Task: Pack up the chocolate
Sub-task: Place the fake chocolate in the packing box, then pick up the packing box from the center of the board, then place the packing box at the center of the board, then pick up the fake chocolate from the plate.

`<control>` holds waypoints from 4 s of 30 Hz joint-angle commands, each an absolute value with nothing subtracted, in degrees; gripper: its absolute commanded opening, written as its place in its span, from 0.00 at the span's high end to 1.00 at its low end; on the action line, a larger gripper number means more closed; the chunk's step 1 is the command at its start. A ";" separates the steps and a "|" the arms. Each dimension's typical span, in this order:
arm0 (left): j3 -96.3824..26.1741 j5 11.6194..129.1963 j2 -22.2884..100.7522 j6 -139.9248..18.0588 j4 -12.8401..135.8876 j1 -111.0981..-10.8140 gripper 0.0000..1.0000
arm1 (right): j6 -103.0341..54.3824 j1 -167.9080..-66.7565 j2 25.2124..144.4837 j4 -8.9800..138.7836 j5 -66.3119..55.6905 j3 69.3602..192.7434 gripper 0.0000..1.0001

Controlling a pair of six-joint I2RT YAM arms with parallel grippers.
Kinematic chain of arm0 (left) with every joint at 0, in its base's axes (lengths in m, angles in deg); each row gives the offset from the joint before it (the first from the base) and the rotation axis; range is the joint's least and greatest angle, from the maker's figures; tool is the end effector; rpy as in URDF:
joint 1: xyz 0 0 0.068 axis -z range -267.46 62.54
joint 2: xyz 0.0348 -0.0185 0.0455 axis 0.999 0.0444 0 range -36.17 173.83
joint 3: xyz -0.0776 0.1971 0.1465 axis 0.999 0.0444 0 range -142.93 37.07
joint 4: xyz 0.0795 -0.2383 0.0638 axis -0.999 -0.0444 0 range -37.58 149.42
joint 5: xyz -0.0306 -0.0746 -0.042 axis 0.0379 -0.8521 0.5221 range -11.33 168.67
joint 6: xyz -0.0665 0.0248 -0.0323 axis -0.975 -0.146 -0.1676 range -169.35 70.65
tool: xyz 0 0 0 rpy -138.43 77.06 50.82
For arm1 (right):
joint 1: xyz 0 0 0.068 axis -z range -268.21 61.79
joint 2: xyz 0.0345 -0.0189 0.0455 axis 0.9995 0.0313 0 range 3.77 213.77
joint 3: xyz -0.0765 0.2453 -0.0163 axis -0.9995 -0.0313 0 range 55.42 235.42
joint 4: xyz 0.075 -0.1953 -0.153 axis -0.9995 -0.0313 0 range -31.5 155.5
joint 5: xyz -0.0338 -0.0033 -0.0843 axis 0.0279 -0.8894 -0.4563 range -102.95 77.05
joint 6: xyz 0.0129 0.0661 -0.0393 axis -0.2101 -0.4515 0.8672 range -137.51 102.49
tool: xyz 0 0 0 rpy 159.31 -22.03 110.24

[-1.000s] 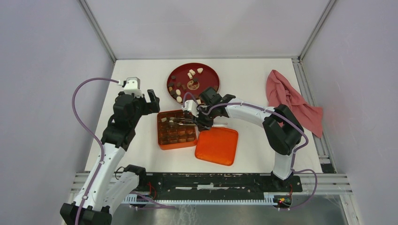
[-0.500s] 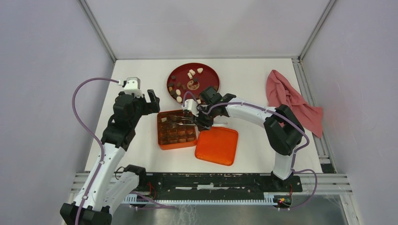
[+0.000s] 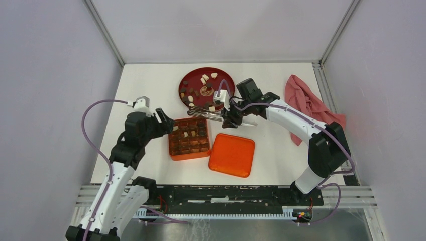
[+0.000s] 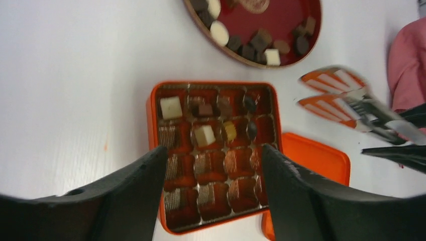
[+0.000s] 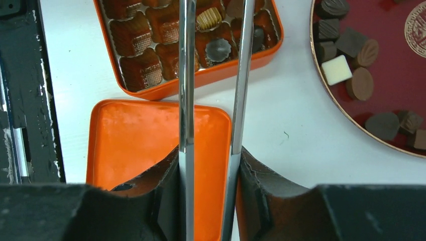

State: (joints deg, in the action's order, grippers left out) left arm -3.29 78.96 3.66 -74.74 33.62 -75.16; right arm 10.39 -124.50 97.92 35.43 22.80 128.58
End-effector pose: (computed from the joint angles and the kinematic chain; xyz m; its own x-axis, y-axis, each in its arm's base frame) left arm 0.1941 -0.0419 0.2746 -0.4663 -0.3371 -0.8179 0.0094 0.9226 -0.3857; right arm 0.2722 0.2483 0.2305 -0.1906 -0.6112 -0.7681 -0.9795 0.1705 0.1074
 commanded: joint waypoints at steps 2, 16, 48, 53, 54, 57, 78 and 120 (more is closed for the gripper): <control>-0.87 77.16 10.06 -82.84 27.07 -75.15 0.35 | 10.35 -122.72 94.62 36.14 27.43 127.85 0.59; -6.27 86.40 30.89 -74.94 26.54 -75.28 0.50 | 10.44 -120.90 95.33 35.53 28.93 127.66 0.60; -4.92 89.18 18.41 -69.23 37.25 -72.21 0.98 | 10.44 -115.27 93.49 34.12 32.42 128.82 0.60; -4.63 87.39 19.37 -69.24 37.62 -71.73 0.98 | 10.20 -113.19 91.16 33.73 34.16 129.32 0.60; -4.94 86.04 20.92 -69.56 37.11 -71.77 0.98 | 10.09 -112.84 90.69 33.70 34.64 129.27 0.59; -5.66 83.71 25.45 -70.54 36.49 -71.77 0.98 | 10.00 -111.92 90.00 33.78 35.11 129.17 0.60; -11.84 84.05 35.23 -70.41 29.78 -71.83 0.44 | 9.91 -110.89 95.27 36.65 26.32 127.33 0.59; -12.24 85.99 15.58 -61.94 35.10 -71.82 0.00 | -1.69 -116.68 136.78 27.81 13.27 169.70 0.53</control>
State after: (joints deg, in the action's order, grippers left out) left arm -12.26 84.84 15.73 -64.62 34.25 -71.95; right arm -0.65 -116.24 135.66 27.11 13.42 165.78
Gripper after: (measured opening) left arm 0.994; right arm 0.473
